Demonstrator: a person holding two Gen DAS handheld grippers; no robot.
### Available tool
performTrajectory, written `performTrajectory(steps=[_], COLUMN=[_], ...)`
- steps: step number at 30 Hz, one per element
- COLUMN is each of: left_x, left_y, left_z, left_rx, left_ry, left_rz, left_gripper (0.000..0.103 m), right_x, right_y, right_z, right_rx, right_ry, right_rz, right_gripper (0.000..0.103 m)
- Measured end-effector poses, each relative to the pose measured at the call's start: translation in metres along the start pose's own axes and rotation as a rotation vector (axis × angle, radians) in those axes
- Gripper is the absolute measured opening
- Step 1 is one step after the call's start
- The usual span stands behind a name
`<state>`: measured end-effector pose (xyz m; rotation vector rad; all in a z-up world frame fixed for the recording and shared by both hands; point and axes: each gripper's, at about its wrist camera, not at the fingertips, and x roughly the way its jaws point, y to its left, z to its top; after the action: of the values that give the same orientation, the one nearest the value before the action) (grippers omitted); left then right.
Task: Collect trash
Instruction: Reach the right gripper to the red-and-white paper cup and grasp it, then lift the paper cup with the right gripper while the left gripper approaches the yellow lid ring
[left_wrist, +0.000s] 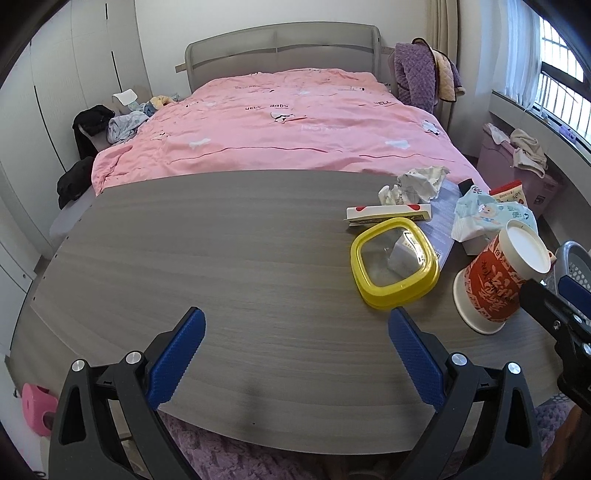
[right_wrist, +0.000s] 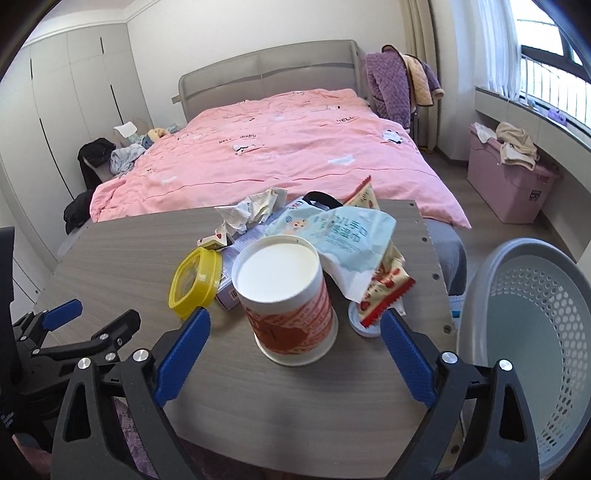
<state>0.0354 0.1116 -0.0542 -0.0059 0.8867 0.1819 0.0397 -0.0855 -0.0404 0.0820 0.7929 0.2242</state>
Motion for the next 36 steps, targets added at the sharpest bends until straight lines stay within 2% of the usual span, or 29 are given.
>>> performTrajectory(steps=[7, 11, 15, 19, 27, 36], left_x=[0.007, 0.012, 0.015, 0.016, 0.017, 0.015], left_y=[0.008, 0.01, 0.013, 0.013, 0.012, 0.004], left_z=[0.0, 0.0, -0.001, -0.001, -0.003, 0.002], left_rx=[-0.019, -0.022, -0.027, -0.031, -0.036, -0.028], left_ry=[0.014, 0.016, 0.024, 0.03, 0.05, 0.057], left_rz=[-0.022, -0.033, -0.056, -0.065, -0.095, -0.136], left_gripper=[0.095, 0.095, 0.095, 0.095, 0.095, 0.095], right_x=[0.017, 0.026, 0.033, 0.036, 0.029, 0.001], right_y=[0.011, 0.014, 0.016, 0.016, 0.013, 0.005], right_z=[0.007, 0.007, 0.01, 0.01, 0.006, 0.003], right_rx=[-0.038, -0.046, -0.048, -0.046, -0.026, -0.015], right_ry=[0.01, 0.028, 0.041, 0.055, 0.051, 0.037], right_rz=[-0.039, -0.057, -0.062, -0.061, -0.045, -0.023], right_gripper=[0.084, 0.076, 0.074, 0.059, 0.058, 0.058])
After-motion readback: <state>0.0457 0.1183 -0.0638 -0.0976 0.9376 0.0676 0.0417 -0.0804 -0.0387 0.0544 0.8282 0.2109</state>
